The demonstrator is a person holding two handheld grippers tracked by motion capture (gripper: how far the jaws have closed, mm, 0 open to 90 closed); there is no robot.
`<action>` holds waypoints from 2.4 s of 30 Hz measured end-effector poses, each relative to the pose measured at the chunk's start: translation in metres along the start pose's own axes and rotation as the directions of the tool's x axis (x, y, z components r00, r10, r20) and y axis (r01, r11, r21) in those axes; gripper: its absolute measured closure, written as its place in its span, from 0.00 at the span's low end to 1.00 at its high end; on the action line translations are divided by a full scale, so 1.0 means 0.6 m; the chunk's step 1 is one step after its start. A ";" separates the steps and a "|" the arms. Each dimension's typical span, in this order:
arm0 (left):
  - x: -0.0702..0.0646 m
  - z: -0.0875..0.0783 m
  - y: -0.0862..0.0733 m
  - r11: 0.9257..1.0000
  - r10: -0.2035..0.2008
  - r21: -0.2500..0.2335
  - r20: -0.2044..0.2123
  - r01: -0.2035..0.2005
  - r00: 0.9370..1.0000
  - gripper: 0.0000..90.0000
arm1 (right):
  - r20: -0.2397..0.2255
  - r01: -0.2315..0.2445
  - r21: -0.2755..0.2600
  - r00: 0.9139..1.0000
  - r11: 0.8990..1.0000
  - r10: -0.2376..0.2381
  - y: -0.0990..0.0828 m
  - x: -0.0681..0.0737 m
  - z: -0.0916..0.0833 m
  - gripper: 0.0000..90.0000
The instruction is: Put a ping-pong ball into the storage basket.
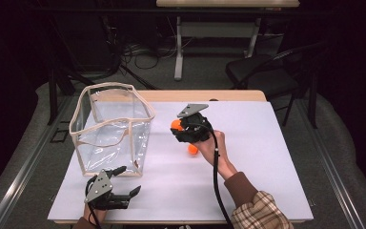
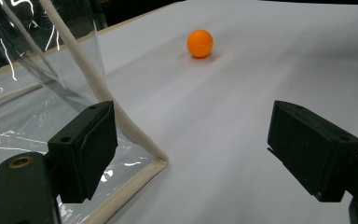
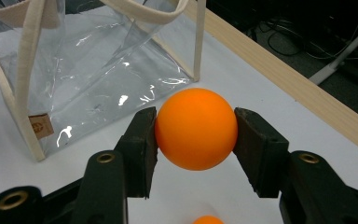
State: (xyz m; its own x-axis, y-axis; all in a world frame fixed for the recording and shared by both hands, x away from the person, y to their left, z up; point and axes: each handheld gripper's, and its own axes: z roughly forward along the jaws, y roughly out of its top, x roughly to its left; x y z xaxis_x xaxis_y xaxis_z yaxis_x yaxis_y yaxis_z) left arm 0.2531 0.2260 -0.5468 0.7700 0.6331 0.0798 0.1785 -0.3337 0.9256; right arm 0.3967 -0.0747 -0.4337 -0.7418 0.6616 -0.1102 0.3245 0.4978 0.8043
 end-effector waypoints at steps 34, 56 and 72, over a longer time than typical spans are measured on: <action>0.002 -0.001 -0.002 1.000 -0.009 0.000 -0.004 0.009 1.000 0.18 | -0.015 0.000 -0.028 1.000 1.000 0.000 0.071 -0.006 0.002 0.57; 0.001 0.000 -0.002 1.000 -0.004 0.007 -0.002 0.004 1.000 0.18 | -0.009 0.022 -0.015 1.000 1.000 -0.022 0.099 0.000 0.013 0.57; 0.001 -0.001 -0.002 1.000 -0.002 0.000 -0.010 0.002 1.000 0.18 | -0.003 0.035 -0.023 0.999 0.999 -0.035 0.120 0.002 0.016 0.56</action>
State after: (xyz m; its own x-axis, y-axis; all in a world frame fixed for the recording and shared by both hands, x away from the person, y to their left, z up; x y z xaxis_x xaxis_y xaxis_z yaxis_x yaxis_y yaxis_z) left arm 0.2530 0.2271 -0.5478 0.7635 0.6406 0.0818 0.1800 -0.3327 0.9257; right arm 0.4247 -0.0326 -0.3816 -0.7542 0.6423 -0.1363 0.2853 0.5075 0.8131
